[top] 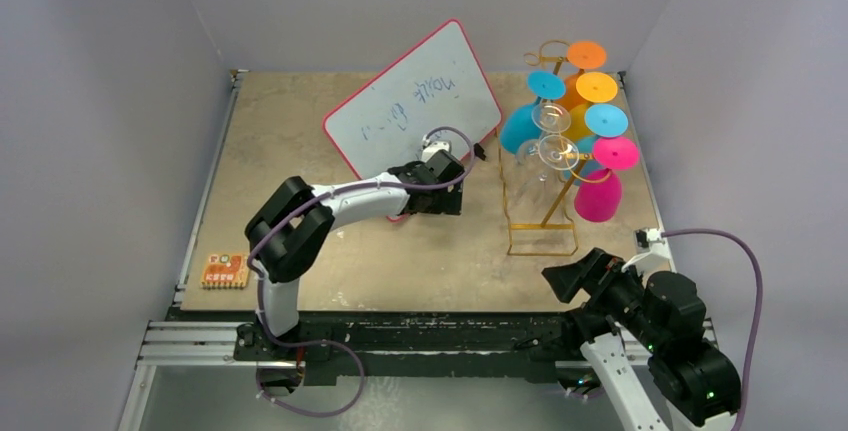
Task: Take the wine glass off the wine glass rack
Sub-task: Move the distractor to the center of the board.
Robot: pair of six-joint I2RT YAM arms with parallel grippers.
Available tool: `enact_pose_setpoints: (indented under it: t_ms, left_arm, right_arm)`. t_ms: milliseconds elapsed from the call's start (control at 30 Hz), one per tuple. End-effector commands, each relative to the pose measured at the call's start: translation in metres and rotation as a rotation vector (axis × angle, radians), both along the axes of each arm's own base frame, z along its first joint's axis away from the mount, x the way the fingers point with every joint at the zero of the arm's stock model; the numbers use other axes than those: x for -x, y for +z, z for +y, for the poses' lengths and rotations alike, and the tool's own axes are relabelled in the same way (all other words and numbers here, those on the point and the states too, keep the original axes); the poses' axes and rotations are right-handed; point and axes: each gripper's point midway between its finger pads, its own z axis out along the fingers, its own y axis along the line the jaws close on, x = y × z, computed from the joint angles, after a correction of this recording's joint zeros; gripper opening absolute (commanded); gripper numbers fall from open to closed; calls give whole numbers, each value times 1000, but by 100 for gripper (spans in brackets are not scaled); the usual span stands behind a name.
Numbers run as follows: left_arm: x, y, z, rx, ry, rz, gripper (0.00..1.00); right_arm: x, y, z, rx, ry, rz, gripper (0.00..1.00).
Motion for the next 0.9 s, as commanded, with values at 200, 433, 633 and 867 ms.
enact_pose_setpoints:
  t_ms: [200, 433, 633, 867]
  left_arm:
    - [-81, 8, 66, -190, 119, -65, 84]
    - [-124, -2, 96, -258, 163, -59, 84]
    - [-162, -10, 112, -271, 181, -54, 84]
    - [-196, -13, 110, -253, 202, -59, 84]
  right_arm:
    - [-9, 15, -1, -18, -23, -51, 100]
    - [-12, 12, 3, -28, -14, -46, 100]
    - [-14, 12, 4, -27, -13, -43, 100]
    - [-15, 12, 3, -23, -14, -42, 100]
